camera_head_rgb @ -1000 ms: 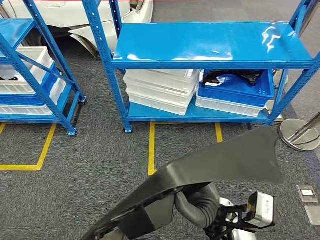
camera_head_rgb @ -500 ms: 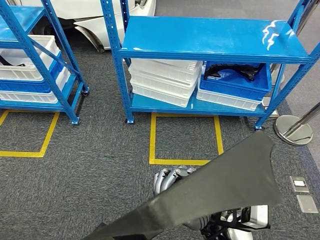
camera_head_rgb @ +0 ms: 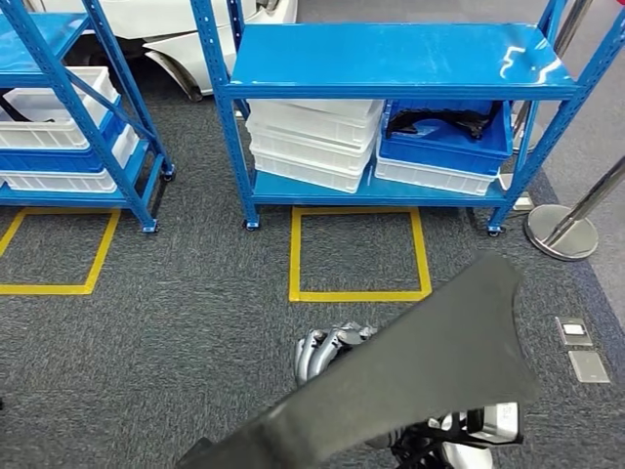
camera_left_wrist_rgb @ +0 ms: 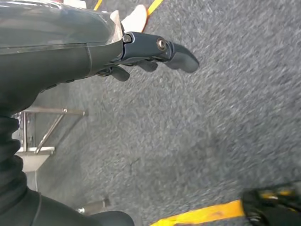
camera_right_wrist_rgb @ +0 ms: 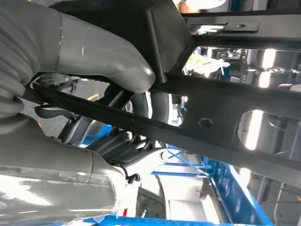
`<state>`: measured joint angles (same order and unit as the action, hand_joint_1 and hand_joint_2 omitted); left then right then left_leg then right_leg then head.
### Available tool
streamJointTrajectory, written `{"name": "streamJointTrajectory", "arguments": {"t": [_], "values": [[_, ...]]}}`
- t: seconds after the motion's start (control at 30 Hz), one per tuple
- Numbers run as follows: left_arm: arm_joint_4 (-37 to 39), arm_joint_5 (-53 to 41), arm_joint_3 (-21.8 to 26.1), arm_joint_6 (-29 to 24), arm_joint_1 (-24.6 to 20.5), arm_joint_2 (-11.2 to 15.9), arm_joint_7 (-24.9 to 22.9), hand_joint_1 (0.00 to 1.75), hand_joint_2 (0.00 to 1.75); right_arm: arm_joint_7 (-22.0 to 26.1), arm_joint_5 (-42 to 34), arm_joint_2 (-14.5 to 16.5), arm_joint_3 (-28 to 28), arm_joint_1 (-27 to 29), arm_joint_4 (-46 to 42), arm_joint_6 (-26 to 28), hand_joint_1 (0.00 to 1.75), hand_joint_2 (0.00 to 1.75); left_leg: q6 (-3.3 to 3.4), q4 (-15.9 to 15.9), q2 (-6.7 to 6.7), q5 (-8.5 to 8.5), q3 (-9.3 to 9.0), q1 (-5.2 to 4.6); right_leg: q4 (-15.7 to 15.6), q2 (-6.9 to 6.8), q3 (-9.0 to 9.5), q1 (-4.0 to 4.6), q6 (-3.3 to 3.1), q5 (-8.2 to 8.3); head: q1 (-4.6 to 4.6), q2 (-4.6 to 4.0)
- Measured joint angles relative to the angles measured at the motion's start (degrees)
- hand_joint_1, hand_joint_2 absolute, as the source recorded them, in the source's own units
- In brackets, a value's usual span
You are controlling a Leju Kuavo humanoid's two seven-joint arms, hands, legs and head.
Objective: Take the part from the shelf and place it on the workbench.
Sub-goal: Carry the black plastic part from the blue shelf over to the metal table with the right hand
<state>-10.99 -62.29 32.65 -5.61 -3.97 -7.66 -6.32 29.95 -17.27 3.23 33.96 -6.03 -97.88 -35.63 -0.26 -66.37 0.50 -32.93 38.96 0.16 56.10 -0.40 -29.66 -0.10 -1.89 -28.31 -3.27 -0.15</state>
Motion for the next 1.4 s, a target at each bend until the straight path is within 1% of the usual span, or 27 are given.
{"name": "streamJointTrajectory", "arguments": {"t": [0.03,0.07,0.1,0.13,0.17,0.2,0.27,0.3,0.33,0.4,0.47,0.53,0.57,0.6,0.63,0.73,0.8,0.87,0.93,0.97,1.03,1.1,1.13,1.17,1.23,1.3,1.4], "values": [[0.0,0.0,0.0,0.0,0.0,0.0,0.0,0.00,1.75,0.0,0.0,0.0,0.0,0.0,0.1,0.0,1.75,1.75,-0.23,-3.7,-0.01,-2.24,0.37,0.14,0.1,-0.04,-1.08,0.02,-0.02,0.80,-0.02,-0.01],[0.0,0.0,0.0,0.0,-0.1,0.0,0.0,0.00,1.75,0.0,0.0,0.0,0.0,0.0,0.1,0.0,1.75,1.75,-0.41,-6.7,-0.01,-2.87,0.42,0.27,0.1,-0.08,-2.22,0.02,0.06,1.53,-0.04,-0.01],[0.0,0.0,0.0,0.0,-0.1,0.0,0.1,0.00,1.75,0.0,0.0,-0.1,0.0,0.0,0.2,-0.1,1.75,1.75,-0.52,-8.4,-0.01,-1.76,-0.04,0.38,0.3,-0.10,-3.37,0.00,0.18,2.22,-0.05,0.00],[0.0,0.0,0.0,0.0,-0.1,0.0,0.2,0.00,1.75,0.0,0.0,-0.1,0.0,0.0,0.2,-0.1,1.75,1.75,-0.55,-8.5,-0.01,0.43,-1.16,0.48,0.4,-0.11,-4.51,-0.01,0.34,2.86,-0.06,0.00],[0.0,-0.1,0.0,0.0,-0.2,0.0,0.3,0.00,1.75,0.0,0.0,-0.2,0.0,-0.1,0.3,-0.1,1.75,1.75,-0.50,-6.7,-0.03,2.62,-3.09,0.56,0.6,-0.10,-5.55,-0.03,0.51,3.47,-0.07,0.00],[0.0,-0.1,0.0,0.0,-0.2,0.0,0.4,0.00,1.75,0.0,0.0,-0.2,0.1,-0.2,0.3,-0.2,1.75,1.75,-0.36,-3.3,-0.05,3.68,-5.88,0.57,0.9,-0.09,-6.40,-0.01,0.71,4.06,-0.09,0.00],[0.0,-0.2,0.0,0.0,-0.3,0.0,0.6,0.00,1.75,0.0,0.0,-0.2,0.2,-0.5,0.4,-0.2,1.75,1.75,0.10,5.8,-0.12,2.33,-12.04,0.41,1.3,-0.07,-7.42,0.09,1.23,5.10,-0.06,0.00],[0.0,-0.2,0.0,0.0,-0.4,0.0,0.7,0.00,1.75,0.0,0.0,-0.3,0.3,-0.6,0.4,-0.3,1.75,1.75,0.29,9.1,-0.14,1.12,-13.96,0.27,1.4,-0.11,-7.77,0.09,1.56,5.63,-0.06,0.01],[0.0,-0.2,0.0,0.0,-0.5,0.0,0.7,0.00,1.75,0.0,-0.1,-0.3,0.3,-0.7,0.4,-0.3,1.75,1.75,0.49,10.9,-0.14,0.56,-14.74,0.15,1.5,-0.14,-8.03,0.07,1.93,6.16,-0.04,0.01],[0.0,-0.2,0.0,0.0,-0.6,-0.1,0.7,0.00,1.75,0.1,-0.1,-0.4,0.5,-0.8,0.4,-0.4,1.75,1.75,1.19,11.3,0.05,0.88,-14.17,0.23,2.0,-0.08,-8.79,-0.10,2.66,6.05,0.01,0.00],[0.0,-0.2,0.0,0.0,-0.5,-0.2,0.7,0.00,1.75,0.1,-0.1,-0.6,0.6,-0.9,0.5,-0.4,1.75,1.75,2.10,11.3,0.29,1.89,-13.23,0.37,6.1,0.09,-10.37,-0.25,3.20,2.58,0.14,-0.01],[0.0,-0.4,0.1,-0.1,-0.5,-0.2,0.8,0.00,1.75,0.1,-0.1,-0.8,0.7,-0.8,0.6,-0.5,1.75,1.75,2.54,11.1,0.35,2.81,-12.05,0.19,14.2,0.12,-12.76,-0.32,3.54,-2.24,0.20,-0.01],[0.0,-0.6,0.1,-0.1,-0.5,-0.2,0.8,0.00,1.75,0.1,-0.2,-1.0,0.8,-0.8,0.7,-0.5,1.75,1.75,2.60,10.9,0.35,3.17,-11.46,0.11,17.3,0.12,-13.38,-0.33,3.63,-3.67,0.19,-0.01],[0.0,-0.8,0.1,-0.1,-0.4,-0.2,0.8,0.00,1.75,0.1,-0.3,-1.1,0.8,-0.8,0.8,-0.5,1.75,1.75,2.61,10.7,0.35,3.45,-10.93,0.04,18.4,0.12,-12.98,-0.33,3.63,-4.04,0.19,0.00],[0.0,-0.9,0.1,-0.1,-0.4,-0.2,0.8,0.00,1.75,0.1,-0.3,-1.2,0.9,-0.8,0.9,-0.5,1.75,1.75,2.59,10.5,0.34,3.64,-10.50,-0.02,17.0,0.12,-11.34,-0.33,3.53,-3.41,0.19,0.00],[0.0,-1.1,0.1,-0.3,-0.4,-0.3,0.8,0.00,1.75,0.1,-0.5,-1.3,1.0,-0.9,1.0,-0.5,1.75,1.75,2.39,10.0,0.29,3.91,-9.84,-0.31,5.0,0.14,-3.28,-0.09,2.46,0.05,0.18,-0.01],[0.0,-1.3,0.1,-0.4,-0.5,-0.5,0.8,0.00,1.75,0.1,-0.6,-1.4,1.0,-0.9,1.0,-0.5,1.75,1.75,1.94,9.8,0.32,4.16,-9.38,-0.45,1.2,0.15,-1.36,0.16,1.83,0.53,0.14,-0.01],[0.0,-1.7,0.0,-0.4,-0.5,-0.6,0.7,0.00,1.75,0.0,-0.7,-1.6,1.0,-0.8,0.9,-0.4,1.75,1.75,1.39,9.7,0.36,4.31,-8.96,-0.49,0.7,0.12,-1.57,0.04,1.53,0.79,0.15,0.00],[0.0,-2.1,0.0,-0.4,-0.5,-0.7,0.6,0.00,1.75,0.0,-0.8,-1.8,1.0,-0.7,0.9,-0.4,1.75,1.75,0.89,8.2,0.23,2.87,-8.13,-0.45,0.2,0.01,-1.77,-0.33,1.01,1.23,0.08,0.01],[0.0,-2.2,0.0,-0.5,-0.5,-0.7,0.6,0.00,1.75,0.0,-0.8,-1.8,1.0,-0.6,0.9,-0.3,1.75,1.75,0.62,6.0,0.13,1.28,-7.15,-0.33,0.0,-0.03,-1.90,-0.51,0.75,1.47,0.02,0.01],[0.0,-2.3,-0.1,-0.5,-0.4,-0.7,0.6,0.00,1.75,0.0,-0.8,-2.0,1.0,-0.4,0.9,-0.3,1.75,1.75,-0.02,-1.6,0.01,-2.66,-3.90,0.07,0.0,0.09,-2.39,-0.49,0.62,1.76,-0.05,0.01],[0.0,-2.6,-0.1,-0.5,-0.4,-0.7,0.6,0.00,1.75,0.1,-0.8,-2.3,1.0,0.1,0.9,-0.2,1.75,1.75,-0.49,-6.7,0.00,-4.09,-1.91,0.48,0.1,0.47,-2.73,-0.51,0.76,2.00,-0.04,0.01],[0.0,-2.9,-0.2,-0.5,-0.3,-0.7,0.5,0.00,1.75,0.1,-0.8,-2.5,1.0,0.4,0.9,-0.1,1.75,1.75,-0.61,-6.0,-0.03,-3.05,-2.43,0.67,0.2,0.80,-2.82,-0.54,0.86,2.08,-0.05,0.00],[0.0,-3.1,-0.3,-0.5,-0.3,-0.7,0.5,0.00,1.75,0.2,-0.8,-2.7,1.0,0.6,0.8,0.0,1.75,1.75,-0.68,-3.1,-0.18,-1.12,-3.92,0.86,0.4,1.18,-2.87,-0.61,0.97,2.11,-0.06,0.01],[0.0,-3.4,-0.5,-0.6,-0.4,-0.7,0.5,0.00,1.75,0.3,-0.8,-2.9,1.0,1.0,0.4,0.1,1.75,1.75,-0.69,4.4,-1.68,2.65,-7.53,1.19,0.9,2.03,-3.22,-0.67,1.38,2.11,-0.04,0.00],[0.0,-3.6,-0.7,-0.6,-0.4,-0.7,0.5,0.00,1.75,0.6,-0.7,-3.1,1.0,1.3,0.0,0.2,1.75,1.75,-0.49,8.2,-3.10,3.59,-8.98,1.31,1.4,2.93,-4.13,-0.68,2.18,2.40,-0.01,-0.01],[0.0,-4.2,-0.9,-0.6,-0.5,-0.8,0.4,0.00,1.75,0.9,-0.4,-3.4,1.0,1.9,-0.7,0.5,1.75,1.75,0.36,8.6,-2.45,3.60,-8.59,1.22,1.6,3.78,-5.17,-0.80,3.41,2.85,0.05,-0.01]]}}
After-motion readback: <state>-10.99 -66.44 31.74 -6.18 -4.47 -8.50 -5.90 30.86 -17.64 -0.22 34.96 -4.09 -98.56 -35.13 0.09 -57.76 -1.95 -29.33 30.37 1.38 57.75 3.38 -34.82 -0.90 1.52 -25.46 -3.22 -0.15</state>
